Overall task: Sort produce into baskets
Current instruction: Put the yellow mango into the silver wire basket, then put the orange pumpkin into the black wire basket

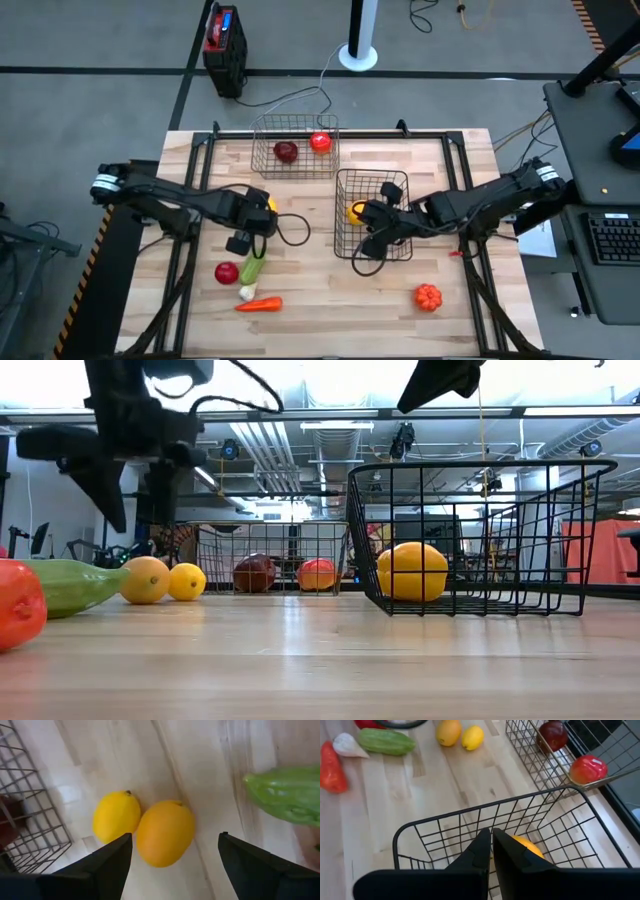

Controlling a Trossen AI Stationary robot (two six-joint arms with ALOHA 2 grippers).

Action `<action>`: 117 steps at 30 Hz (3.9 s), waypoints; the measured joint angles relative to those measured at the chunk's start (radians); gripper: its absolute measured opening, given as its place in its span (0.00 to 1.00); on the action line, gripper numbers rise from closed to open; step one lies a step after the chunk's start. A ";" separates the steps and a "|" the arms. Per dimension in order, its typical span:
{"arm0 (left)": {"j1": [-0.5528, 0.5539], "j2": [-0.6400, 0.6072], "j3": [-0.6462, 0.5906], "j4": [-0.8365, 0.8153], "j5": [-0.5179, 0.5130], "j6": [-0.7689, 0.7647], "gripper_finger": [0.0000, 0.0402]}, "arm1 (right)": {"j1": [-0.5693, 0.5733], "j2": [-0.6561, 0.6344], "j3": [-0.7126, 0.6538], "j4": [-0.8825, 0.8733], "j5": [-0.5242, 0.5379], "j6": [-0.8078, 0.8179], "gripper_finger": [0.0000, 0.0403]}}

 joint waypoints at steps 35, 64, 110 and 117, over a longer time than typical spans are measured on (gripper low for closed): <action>0.048 0.115 -0.247 0.279 -0.032 0.016 0.66 | 0.000 0.000 0.000 0.000 0.000 -0.037 0.03; 0.158 -0.393 -0.113 0.796 -0.181 0.002 0.55 | 0.000 -0.002 -0.077 0.107 -0.001 -0.040 0.03; 0.589 -0.065 -0.176 1.153 -0.182 -0.173 0.74 | 0.002 -0.006 -0.103 0.261 -0.169 0.035 0.03; 0.453 -0.201 -0.176 1.102 -0.131 -0.168 0.74 | 0.052 0.000 -0.015 0.063 -0.406 0.246 0.03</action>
